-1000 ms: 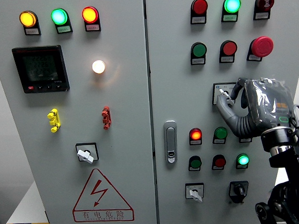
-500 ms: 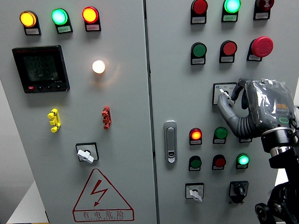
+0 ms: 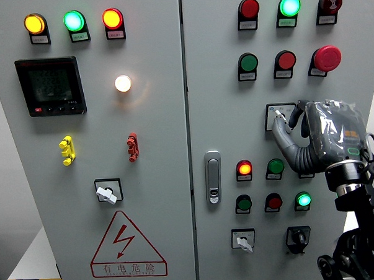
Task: Rotate and turn off gray switch
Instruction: 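Rotate the gripped white knob with the right hand, turning the wrist, then release the white knob and open the right hand's fingers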
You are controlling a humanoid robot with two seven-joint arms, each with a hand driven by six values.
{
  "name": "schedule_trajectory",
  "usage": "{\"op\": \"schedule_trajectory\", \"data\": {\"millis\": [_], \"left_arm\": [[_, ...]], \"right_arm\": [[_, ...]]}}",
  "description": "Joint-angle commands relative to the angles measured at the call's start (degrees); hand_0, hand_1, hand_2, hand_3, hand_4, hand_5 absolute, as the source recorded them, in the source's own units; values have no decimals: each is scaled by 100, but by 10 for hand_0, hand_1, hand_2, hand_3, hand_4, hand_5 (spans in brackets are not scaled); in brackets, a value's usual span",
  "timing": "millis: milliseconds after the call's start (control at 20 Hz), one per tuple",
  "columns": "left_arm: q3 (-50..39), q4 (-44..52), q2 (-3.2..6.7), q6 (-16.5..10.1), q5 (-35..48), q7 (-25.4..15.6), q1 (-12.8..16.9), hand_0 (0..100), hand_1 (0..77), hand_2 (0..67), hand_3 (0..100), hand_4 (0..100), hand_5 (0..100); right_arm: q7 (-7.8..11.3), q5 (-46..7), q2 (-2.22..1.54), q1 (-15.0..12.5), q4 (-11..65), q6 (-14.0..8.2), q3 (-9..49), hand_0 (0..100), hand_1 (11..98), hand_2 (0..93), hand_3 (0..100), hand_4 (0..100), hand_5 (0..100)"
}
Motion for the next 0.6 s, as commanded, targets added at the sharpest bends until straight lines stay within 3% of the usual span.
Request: {"op": "schedule_trajectory", "data": {"millis": [0,300,400,550], "left_arm": [[0,0,0,0,1,1,0,844,0,134,187,83,109],[0,0,0,0,1,1,0,845,0,134,187,83,109],[0,0,0,0,1,1,0,846,0,134,187,83,109],[0,0,0,0,1,1,0,846,0,134,187,83,109]], "right_arm": [[-24,0,0,9,-26,0,-10,641,353,752,884,1000,1000],[-24,0,0,9,-18,-9,-19,657,352,762,886,1000,1000],[-24,0,9,0,-9,-105,-10,662,351,761,886,1000,1000],[-6,0,18,-35,43,-176,-10,676,338,690,885,1000,1000]]}}
